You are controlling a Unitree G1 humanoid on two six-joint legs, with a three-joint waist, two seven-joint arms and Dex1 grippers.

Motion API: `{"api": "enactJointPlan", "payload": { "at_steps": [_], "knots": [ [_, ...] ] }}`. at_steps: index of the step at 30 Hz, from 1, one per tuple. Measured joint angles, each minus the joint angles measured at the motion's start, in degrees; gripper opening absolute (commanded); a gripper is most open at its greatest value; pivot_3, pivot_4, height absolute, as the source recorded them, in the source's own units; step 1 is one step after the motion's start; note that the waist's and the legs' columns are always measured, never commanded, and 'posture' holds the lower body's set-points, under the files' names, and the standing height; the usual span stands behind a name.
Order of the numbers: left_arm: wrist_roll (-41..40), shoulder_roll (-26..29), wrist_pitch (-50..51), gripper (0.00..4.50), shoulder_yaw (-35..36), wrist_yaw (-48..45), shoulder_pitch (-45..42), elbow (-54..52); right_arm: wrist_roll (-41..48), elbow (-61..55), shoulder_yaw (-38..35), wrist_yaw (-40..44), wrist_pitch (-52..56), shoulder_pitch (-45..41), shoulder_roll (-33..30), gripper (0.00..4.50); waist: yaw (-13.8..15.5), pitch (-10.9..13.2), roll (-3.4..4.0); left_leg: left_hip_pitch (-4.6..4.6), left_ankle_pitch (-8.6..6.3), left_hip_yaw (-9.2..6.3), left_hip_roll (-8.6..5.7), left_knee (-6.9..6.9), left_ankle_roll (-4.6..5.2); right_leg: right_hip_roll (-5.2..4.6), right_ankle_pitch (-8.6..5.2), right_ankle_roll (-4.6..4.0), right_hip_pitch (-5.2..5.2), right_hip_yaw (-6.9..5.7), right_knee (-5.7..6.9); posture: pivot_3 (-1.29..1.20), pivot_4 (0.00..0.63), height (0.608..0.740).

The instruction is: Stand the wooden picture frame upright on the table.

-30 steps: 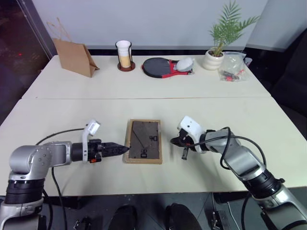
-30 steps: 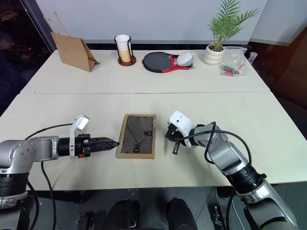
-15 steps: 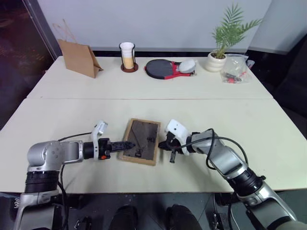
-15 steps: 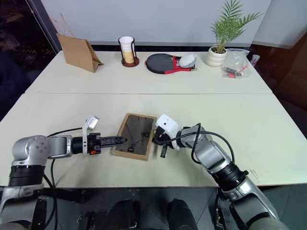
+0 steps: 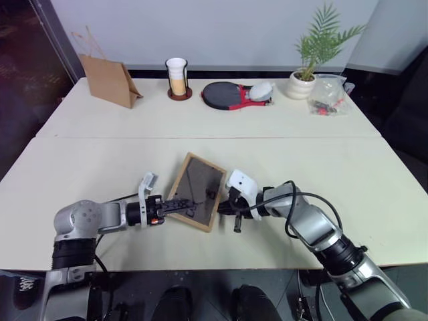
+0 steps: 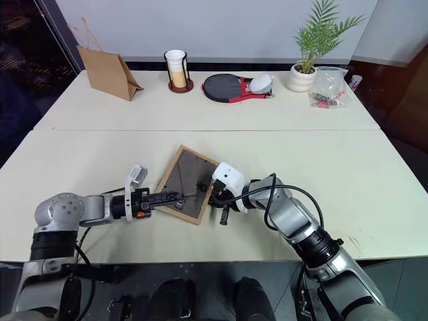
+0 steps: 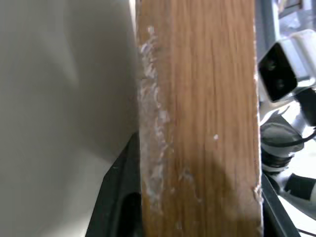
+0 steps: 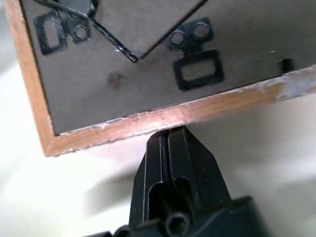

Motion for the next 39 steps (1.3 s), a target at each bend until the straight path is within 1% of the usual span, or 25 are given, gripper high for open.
{"api": "enactJointPlan", "payload": {
  "at_steps": [4, 7, 10, 13, 14, 16, 17, 20, 23, 30, 35, 39],
  "knots": [
    [-2.19, -1.23, 2.50, 0.96, 4.91, 2.52, 0.30, -1.38, -0.41, 0.40, -3.39, -2.57, -0.86, -0.50, -1.57, 0.00, 0.18, 0.01, -0.01, -0.02, 0.00, 0.00, -0.01, -0.01, 0.00, -0.03, 0.00, 0.00, 0.00, -0.01, 0.00, 0.00, 0.150, 0.740],
    [-4.41, -3.84, 3.41, 0.96, 9.44, 5.50, 0.32, -3.51, -0.35, 0.98, -8.89, -4.28, -0.85, -2.71, -4.70, 0.00, 0.55, 0.02, -0.02, -0.04, 0.00, 0.00, -0.07, 0.00, 0.00, -0.25, 0.00, 0.00, 0.03, -0.01, -0.07, 0.00, 0.150, 0.740],
    [-5.59, -5.50, 3.17, 0.96, 12.09, 8.02, 0.36, -5.42, 2.12, 0.07, -14.75, -4.16, 0.83, -5.44, -6.35, 0.00, 0.41, 0.03, -0.04, -0.04, -0.02, -0.01, -0.06, -0.03, 0.01, -0.26, 0.00, 0.00, 0.05, -0.03, -0.13, 0.00, 0.150, 0.740],
    [-6.64, -7.71, 2.68, 0.96, 12.74, 9.93, 0.96, -8.07, 7.20, -0.83, -18.36, -3.11, 4.88, -11.38, -4.52, 0.87, -0.15, 0.03, -0.02, 0.00, -0.02, 0.00, -0.01, -0.15, 0.00, -0.22, 0.00, 0.00, 0.01, 0.00, -0.13, 0.00, 0.150, 0.740],
    [-7.03, -8.61, 2.40, 0.96, 12.58, 10.24, 1.39, -8.84, 8.92, -1.07, -18.92, -2.92, 6.19, -13.46, -3.23, 1.31, -0.15, 0.03, -0.02, 0.01, -0.02, -0.01, 0.00, -0.19, 0.00, -0.20, 0.00, 0.00, -0.01, 0.00, -0.13, 0.00, 0.150, 0.740],
    [-7.15, -9.80, 1.61, 0.96, 11.83, 10.74, 2.93, -10.50, 13.17, -1.12, -19.55, -1.61, 9.11, -17.11, 0.33, 2.28, -0.15, 0.03, -0.02, 0.03, -0.01, -0.02, 0.01, -0.31, -0.01, -0.18, 0.00, 0.00, -0.04, -0.01, -0.13, 0.00, 0.150, 0.740],
    [-7.15, -10.17, 1.47, 0.96, 11.31, 10.99, 3.55, -11.18, 15.00, -1.05, -19.28, -0.86, 10.30, -18.12, 1.86, 2.85, -0.01, 0.03, -0.02, 0.02, -0.01, -0.03, 0.01, -0.33, -0.01, -0.18, 0.00, -0.01, -0.05, -0.02, -0.15, 0.00, 0.150, 0.740],
    [-7.42, -10.58, 0.78, 0.96, 10.78, 11.45, 4.76, -12.58, 18.19, 1.26, -17.41, 0.33, 12.06, -19.43, 5.12, 4.44, 0.29, 0.03, -0.03, -0.03, 0.00, -0.01, -0.05, -0.37, -0.02, -0.29, 0.00, -0.01, -0.04, -0.04, -0.27, 0.00, 0.150, 0.740],
    [-9.02, -10.66, 0.37, 0.96, 10.43, 11.45, 5.26, -13.91, 19.17, 7.29, -16.51, 0.44, 12.46, -20.94, 7.14, 4.48, 0.43, 0.03, -0.02, -0.04, -0.01, 0.01, -0.16, -0.30, -0.01, -0.44, 0.00, -0.03, 0.01, -0.03, -0.32, 0.00, 0.150, 0.740],
    [-11.12, -10.37, -0.99, 0.96, 9.77, 11.51, 6.92, -15.20, 19.68, 14.48, -15.21, 2.08, 11.74, -21.55, 7.52, 4.48, 0.13, 0.03, -0.02, -0.06, 0.02, 0.03, -0.17, -0.63, -0.08, -0.47, 0.00, -0.03, -0.15, -0.01, -0.39, 0.00, 0.150, 0.740],
    [-11.46, -9.46, -2.76, 0.96, 8.53, 11.15, 7.56, -15.17, 20.34, 15.44, -14.84, 3.63, 10.95, -21.83, 8.11, 4.48, -0.05, 0.03, -0.02, -0.06, 0.04, 0.06, -0.14, -0.80, -0.12, -0.41, 0.00, -0.03, -0.25, 0.00, -0.41, 0.00, 0.150, 0.740],
    [-11.46, -8.41, -4.97, 0.96, 7.13, 9.46, 8.81, -14.49, 21.35, 14.06, -14.07, 4.26, 11.60, -21.82, 8.69, 4.48, -0.03, 0.03, -0.02, -0.06, 0.04, 0.08, -0.14, -0.80, -0.12, -0.41, 0.00, -0.03, -0.26, 0.02, -0.42, 0.00, 0.150, 0.740]
  ]
}}
